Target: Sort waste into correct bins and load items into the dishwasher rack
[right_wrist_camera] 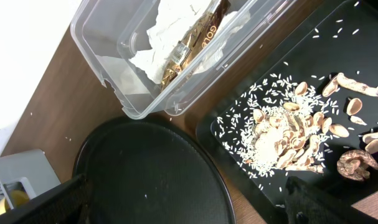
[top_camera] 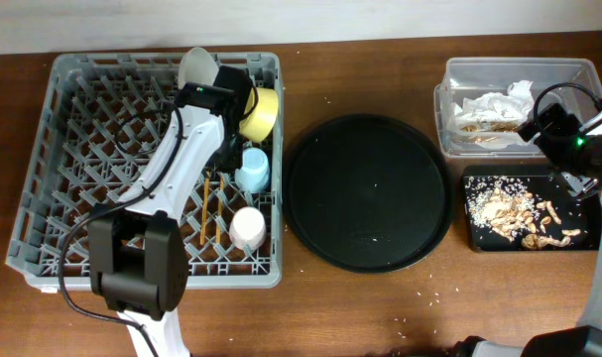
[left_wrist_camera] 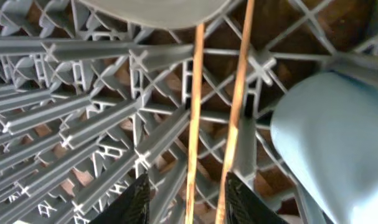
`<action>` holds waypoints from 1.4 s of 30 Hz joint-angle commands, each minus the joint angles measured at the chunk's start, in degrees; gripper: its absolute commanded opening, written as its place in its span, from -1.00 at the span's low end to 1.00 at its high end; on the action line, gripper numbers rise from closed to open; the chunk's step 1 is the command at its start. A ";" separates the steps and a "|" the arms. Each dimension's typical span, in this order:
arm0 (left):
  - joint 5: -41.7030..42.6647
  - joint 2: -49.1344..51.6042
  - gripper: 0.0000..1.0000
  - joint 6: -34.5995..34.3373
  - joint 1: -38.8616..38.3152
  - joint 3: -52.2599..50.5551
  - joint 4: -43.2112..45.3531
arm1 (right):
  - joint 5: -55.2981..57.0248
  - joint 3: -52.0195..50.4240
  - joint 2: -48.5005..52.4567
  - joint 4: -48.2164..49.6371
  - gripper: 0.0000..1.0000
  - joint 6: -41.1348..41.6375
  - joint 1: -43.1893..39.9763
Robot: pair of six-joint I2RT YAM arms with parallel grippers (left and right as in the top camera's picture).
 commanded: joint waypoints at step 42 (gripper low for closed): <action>13.03 -28.11 0.99 1.51 -2.64 11.78 0.79 | 19.67 -82.55 -81.15 52.46 0.97 -7.56 30.01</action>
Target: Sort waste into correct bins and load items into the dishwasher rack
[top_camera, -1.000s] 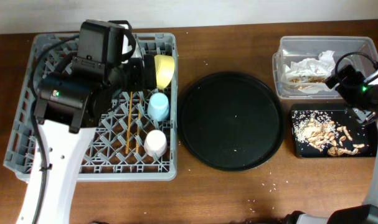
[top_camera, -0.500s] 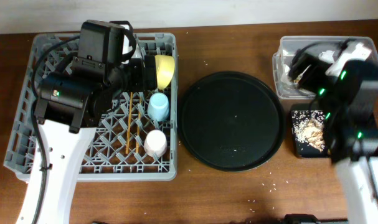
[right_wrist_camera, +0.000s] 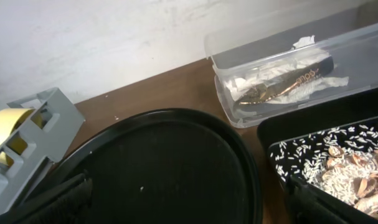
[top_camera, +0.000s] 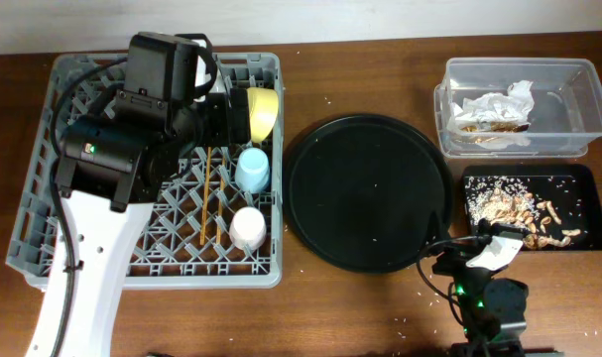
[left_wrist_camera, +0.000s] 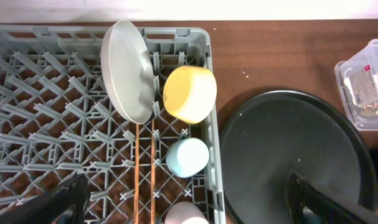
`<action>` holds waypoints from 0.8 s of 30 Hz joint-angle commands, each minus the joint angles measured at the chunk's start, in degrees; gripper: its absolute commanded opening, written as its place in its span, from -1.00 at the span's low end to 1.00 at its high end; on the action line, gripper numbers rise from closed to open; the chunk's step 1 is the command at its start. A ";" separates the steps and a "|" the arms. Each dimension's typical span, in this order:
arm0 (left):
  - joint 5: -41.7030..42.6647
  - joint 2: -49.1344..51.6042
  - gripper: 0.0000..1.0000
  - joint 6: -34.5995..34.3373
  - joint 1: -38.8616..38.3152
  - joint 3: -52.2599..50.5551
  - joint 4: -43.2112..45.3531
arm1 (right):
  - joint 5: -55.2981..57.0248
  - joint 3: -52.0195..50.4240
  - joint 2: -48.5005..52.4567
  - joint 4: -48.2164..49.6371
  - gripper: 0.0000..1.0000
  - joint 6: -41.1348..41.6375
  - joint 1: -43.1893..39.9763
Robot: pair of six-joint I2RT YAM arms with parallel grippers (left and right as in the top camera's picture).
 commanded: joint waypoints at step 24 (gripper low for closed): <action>-5.01 -0.24 0.99 0.42 0.04 -1.46 -1.09 | 0.83 -1.27 -5.66 1.03 0.97 -1.03 0.31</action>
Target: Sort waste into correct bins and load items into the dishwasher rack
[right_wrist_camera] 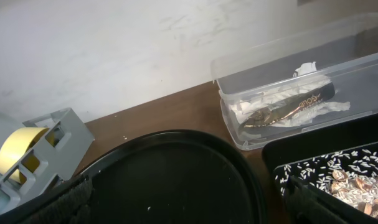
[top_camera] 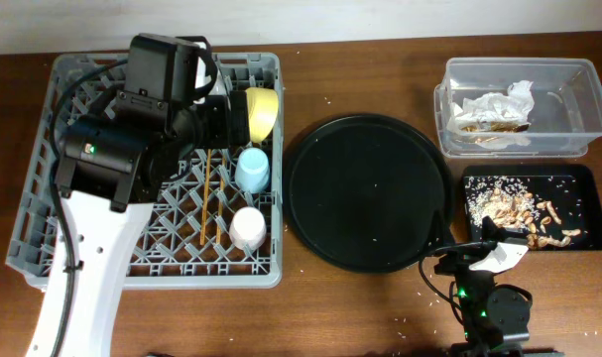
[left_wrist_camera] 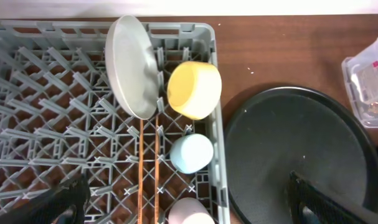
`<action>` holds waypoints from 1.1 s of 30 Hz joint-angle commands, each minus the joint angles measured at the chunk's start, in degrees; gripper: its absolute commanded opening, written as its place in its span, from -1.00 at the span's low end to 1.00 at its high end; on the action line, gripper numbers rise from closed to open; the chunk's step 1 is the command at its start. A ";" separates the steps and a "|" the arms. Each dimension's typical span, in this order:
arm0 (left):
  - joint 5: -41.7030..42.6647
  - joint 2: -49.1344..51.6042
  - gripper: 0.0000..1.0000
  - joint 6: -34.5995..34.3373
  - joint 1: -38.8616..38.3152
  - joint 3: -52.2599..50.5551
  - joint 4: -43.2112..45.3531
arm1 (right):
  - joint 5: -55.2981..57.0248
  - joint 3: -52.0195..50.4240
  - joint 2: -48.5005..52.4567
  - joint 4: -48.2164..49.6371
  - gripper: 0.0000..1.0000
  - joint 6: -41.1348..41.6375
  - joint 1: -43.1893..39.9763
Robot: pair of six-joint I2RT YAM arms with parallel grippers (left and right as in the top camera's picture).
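The grey dishwasher rack (top_camera: 43, 149) holds an upright grey plate (left_wrist_camera: 132, 65), a yellow bowl (left_wrist_camera: 193, 89), a light blue cup (left_wrist_camera: 190, 153), a white cup (top_camera: 247, 228) and two wooden chopsticks (left_wrist_camera: 149, 168). High above the rack my left gripper (left_wrist_camera: 189, 211) is open and holds nothing. At the table's front edge, low beside the round black tray (right_wrist_camera: 170, 174), my right gripper (right_wrist_camera: 189, 208) is open with nothing in it. The clear bin (top_camera: 568, 74) holds crumpled paper and a wrapper (right_wrist_camera: 288, 106). The black rectangular tray (top_camera: 477, 233) holds rice and shells.
The round black tray (top_camera: 368, 191) lies between the rack and the bins, bare but for a few crumbs. Rice grains are scattered on the brown table (top_camera: 380, 307). A white wall runs along the back edge.
Little has changed. My right arm sits slightly nearer the front edge, and its view looks a little higher. The left wrist view has shifted slightly. Both grippers stay open.
My left gripper was first low inside the rack, its fingertips beside the two chopsticks. My right gripper hung over the bins at the right. Then the left stood high above the rack and the right low at the front edge, where both remain.
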 commanded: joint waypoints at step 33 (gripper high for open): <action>1.44 -87.34 0.99 15.69 22.88 -110.16 66.42 | 0.68 -0.66 -0.52 0.13 0.97 -0.55 0.31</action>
